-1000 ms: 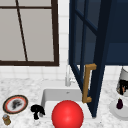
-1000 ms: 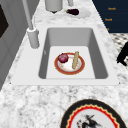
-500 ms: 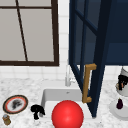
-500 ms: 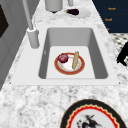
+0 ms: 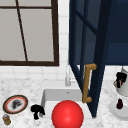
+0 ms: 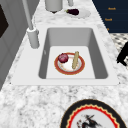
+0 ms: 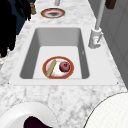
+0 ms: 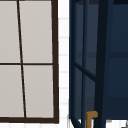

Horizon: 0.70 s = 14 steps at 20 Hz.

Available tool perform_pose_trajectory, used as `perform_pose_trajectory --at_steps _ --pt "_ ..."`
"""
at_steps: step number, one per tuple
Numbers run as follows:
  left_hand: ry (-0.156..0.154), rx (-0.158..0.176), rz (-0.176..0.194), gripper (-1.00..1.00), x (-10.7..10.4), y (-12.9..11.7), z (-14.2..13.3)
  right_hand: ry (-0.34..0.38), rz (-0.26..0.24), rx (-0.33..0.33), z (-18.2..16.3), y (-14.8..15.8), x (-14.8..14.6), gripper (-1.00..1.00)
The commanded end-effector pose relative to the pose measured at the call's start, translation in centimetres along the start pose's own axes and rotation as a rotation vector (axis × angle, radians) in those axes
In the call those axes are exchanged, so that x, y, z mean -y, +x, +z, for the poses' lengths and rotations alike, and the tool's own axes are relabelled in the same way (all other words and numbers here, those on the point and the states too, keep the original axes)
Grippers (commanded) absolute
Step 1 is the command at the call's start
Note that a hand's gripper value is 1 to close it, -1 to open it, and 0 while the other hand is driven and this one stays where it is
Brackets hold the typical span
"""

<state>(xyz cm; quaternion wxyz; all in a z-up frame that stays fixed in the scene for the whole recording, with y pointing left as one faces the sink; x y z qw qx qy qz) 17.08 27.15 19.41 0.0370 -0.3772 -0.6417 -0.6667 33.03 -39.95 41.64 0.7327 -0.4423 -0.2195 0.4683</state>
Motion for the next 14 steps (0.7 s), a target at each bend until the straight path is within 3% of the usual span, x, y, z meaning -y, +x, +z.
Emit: perform_pose_trajectory --at_steps 1,14 --pt "0.000 0.000 0.000 0.00 0.0 0.0 0.0 -0.009 0.060 0.066 1.5 0.6 0.1 1.00" --pt "0.000 0.000 0.000 0.00 0.0 0.0 0.0 -0.016 0.083 0.107 6.0 1.9 2.4 1.00"
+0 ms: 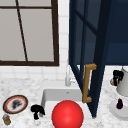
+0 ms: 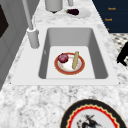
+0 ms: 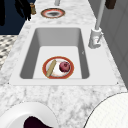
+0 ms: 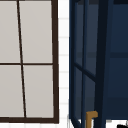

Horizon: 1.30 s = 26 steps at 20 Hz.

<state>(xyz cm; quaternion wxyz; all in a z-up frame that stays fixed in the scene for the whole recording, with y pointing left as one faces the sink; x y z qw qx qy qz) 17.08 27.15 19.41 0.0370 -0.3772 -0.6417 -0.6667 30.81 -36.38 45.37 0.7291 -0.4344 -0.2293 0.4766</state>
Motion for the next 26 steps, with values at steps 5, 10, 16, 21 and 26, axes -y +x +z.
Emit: perform_pose_trajectory --at_steps 5,10,16,21,26 --pt "0.000 0.000 0.000 0.00 0.0 0.0 0.0 -0.017 0.079 0.102 2.6 0.4 2.7 1.00" --pt "0.000 0.000 0.000 0.00 0.0 0.0 0.0 -0.017 0.081 0.129 4.5 0.5 4.8 1.00" --pt "0.000 0.000 0.000 0.00 0.0 0.0 0.0 -0.007 0.092 0.126 7.3 1.0 7.5 1.00" --pt "0.000 0.000 0.000 0.00 0.0 0.0 0.0 -0.019 0.095 0.123 9.8 1.3 10.1 1.00" --pt "0.000 0.000 0.000 0.00 0.0 0.0 0.0 -0.017 0.090 0.122 12.1 1.7 12.9 1.00"
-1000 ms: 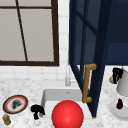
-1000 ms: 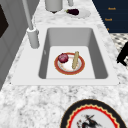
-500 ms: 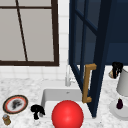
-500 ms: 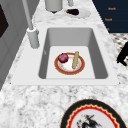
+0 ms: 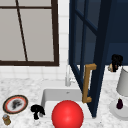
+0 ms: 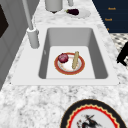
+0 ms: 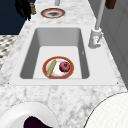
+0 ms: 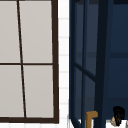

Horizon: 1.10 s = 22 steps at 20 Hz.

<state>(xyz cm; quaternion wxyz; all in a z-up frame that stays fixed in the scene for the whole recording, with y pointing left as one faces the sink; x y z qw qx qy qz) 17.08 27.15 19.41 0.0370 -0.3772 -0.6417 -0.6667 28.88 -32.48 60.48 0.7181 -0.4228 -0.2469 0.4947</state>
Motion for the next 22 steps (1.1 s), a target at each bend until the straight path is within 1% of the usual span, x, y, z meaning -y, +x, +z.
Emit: perform_pose_trajectory --at_steps 1,7,9,11,13,19,22 --pt "0.000 0.000 0.000 0.00 0.0 0.0 0.0 -0.012 0.072 0.064 1.6 0.4 2.3 1.00" --pt "0.000 0.000 0.000 0.00 0.0 0.0 0.0 0.009 0.071 0.056 4.4 1.1 5.7 1.00" --pt "0.000 0.000 0.000 0.00 0.0 0.0 0.0 0.016 0.084 0.057 5.2 1.6 6.5 1.00" --pt "0.000 0.000 0.000 0.00 0.0 0.0 0.0 0.007 0.085 0.060 5.9 1.8 7.5 1.00" --pt "0.000 0.000 0.000 0.00 0.0 0.0 0.0 -0.003 0.074 0.054 6.5 2.1 8.3 1.00" --pt "0.000 0.000 0.000 0.00 0.0 0.0 0.0 -0.033 0.041 0.059 5.6 3.2 9.4 1.00" --pt "0.000 0.000 0.000 0.00 0.0 0.0 0.0 -0.037 0.032 0.044 4.7 4.2 10.0 1.00"
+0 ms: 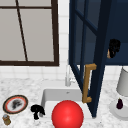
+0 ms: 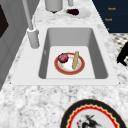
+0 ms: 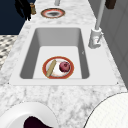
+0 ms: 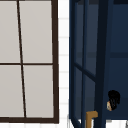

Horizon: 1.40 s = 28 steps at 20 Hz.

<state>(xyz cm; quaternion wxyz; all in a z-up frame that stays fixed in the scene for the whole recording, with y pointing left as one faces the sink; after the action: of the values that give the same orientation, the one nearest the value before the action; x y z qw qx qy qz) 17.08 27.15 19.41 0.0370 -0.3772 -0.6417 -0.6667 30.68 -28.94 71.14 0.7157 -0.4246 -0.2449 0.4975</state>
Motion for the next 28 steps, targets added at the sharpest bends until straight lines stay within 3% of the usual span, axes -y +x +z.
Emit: perform_pose_trajectory --at_steps 1,16,25,28 --pt "0.000 0.000 0.000 0.00 0.0 0.0 0.0 -0.039 0.020 0.034 -1.2 1.3 0.8 1.00" --pt "0.000 0.000 0.000 0.00 0.0 0.0 0.0 -0.022 0.030 -0.021 -8.2 10.0 4.7 1.00" --pt "0.000 0.000 0.000 0.00 0.0 0.0 0.0 -0.063 0.068 -0.027 -16.1 15.6 3.7 1.00" --pt "0.000 0.000 0.000 0.00 0.0 0.0 0.0 -0.035 0.048 0.007 -16.7 15.7 3.6 1.00"
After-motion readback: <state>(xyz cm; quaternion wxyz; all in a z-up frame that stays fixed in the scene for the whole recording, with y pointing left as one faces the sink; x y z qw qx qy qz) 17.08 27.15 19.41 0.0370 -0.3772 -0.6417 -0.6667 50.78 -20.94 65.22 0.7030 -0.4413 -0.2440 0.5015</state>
